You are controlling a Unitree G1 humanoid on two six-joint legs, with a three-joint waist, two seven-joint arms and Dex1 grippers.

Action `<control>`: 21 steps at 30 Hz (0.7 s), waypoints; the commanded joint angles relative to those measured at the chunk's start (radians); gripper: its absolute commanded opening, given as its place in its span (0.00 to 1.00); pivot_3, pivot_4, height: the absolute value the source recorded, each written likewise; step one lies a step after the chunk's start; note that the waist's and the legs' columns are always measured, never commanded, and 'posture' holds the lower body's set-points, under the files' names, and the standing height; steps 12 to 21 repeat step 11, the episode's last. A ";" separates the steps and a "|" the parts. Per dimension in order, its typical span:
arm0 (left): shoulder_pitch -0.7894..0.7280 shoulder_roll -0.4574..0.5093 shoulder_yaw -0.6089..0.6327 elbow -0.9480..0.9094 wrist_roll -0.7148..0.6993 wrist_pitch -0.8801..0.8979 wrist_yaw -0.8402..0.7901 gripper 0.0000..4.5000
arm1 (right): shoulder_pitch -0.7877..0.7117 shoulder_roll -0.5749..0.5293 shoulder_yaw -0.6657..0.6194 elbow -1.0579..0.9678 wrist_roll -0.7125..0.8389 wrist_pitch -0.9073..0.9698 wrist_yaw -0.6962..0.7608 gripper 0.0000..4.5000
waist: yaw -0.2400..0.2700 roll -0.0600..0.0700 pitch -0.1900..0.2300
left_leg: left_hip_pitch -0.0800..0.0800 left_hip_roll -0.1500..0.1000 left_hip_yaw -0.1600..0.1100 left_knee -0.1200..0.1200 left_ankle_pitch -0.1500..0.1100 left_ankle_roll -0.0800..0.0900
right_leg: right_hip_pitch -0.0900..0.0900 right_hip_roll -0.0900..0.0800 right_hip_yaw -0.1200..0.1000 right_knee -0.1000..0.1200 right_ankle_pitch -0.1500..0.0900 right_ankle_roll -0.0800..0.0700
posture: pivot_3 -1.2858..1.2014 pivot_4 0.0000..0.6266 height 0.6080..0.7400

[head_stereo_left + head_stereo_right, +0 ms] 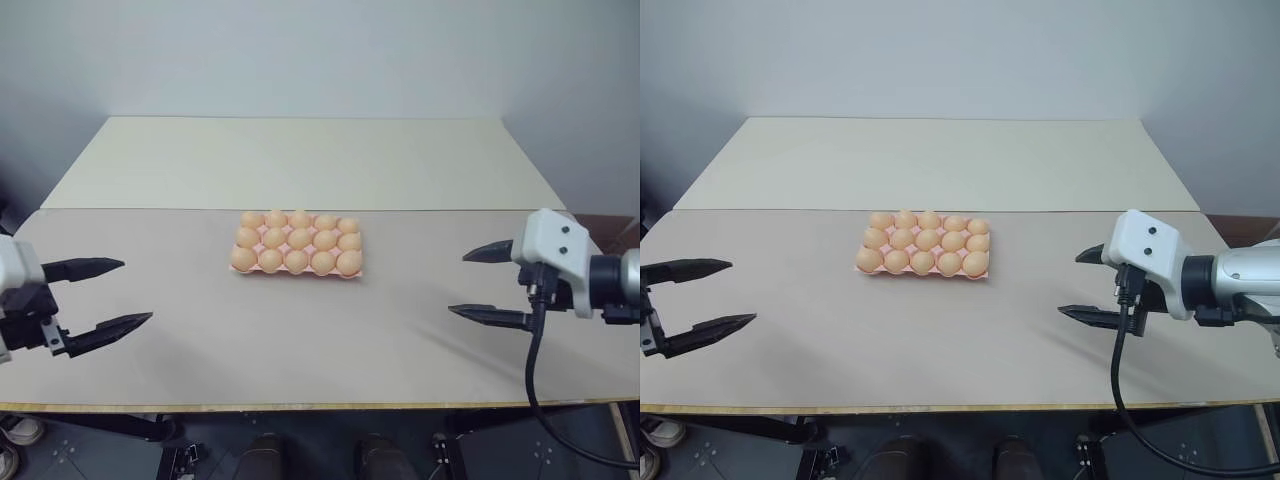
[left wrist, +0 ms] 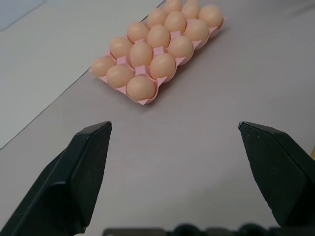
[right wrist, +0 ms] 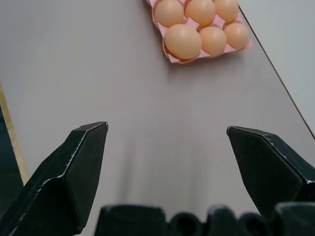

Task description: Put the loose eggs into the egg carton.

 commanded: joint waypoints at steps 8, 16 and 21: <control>0.062 0.006 0.120 -0.106 -0.036 0.087 -0.036 1.00 | -0.039 -0.023 0.000 0.055 -0.045 -0.080 0.095 1.00 | -0.003 0.000 0.000 | 0.001 0.000 0.001 -0.001 0.000 0.000 | 0.000 0.000 0.001 0.001 0.000 0.000 | 0.52 0.24 1.00; 0.057 0.018 0.128 -0.106 -0.041 0.125 -0.026 1.00 | -0.043 -0.022 0.005 0.064 -0.054 -0.087 0.103 1.00 | -0.002 0.000 0.000 | 0.001 0.000 0.001 -0.001 0.000 0.000 | 0.000 0.000 0.001 0.000 0.000 0.000 | 0.52 0.24 1.00; 0.057 0.018 0.128 -0.106 -0.041 0.125 -0.026 1.00 | -0.043 -0.022 0.005 0.064 -0.054 -0.087 0.103 1.00 | -0.002 0.000 0.000 | 0.001 0.000 0.001 -0.001 0.000 0.000 | 0.000 0.000 0.001 0.000 0.000 0.000 | 0.52 0.24 1.00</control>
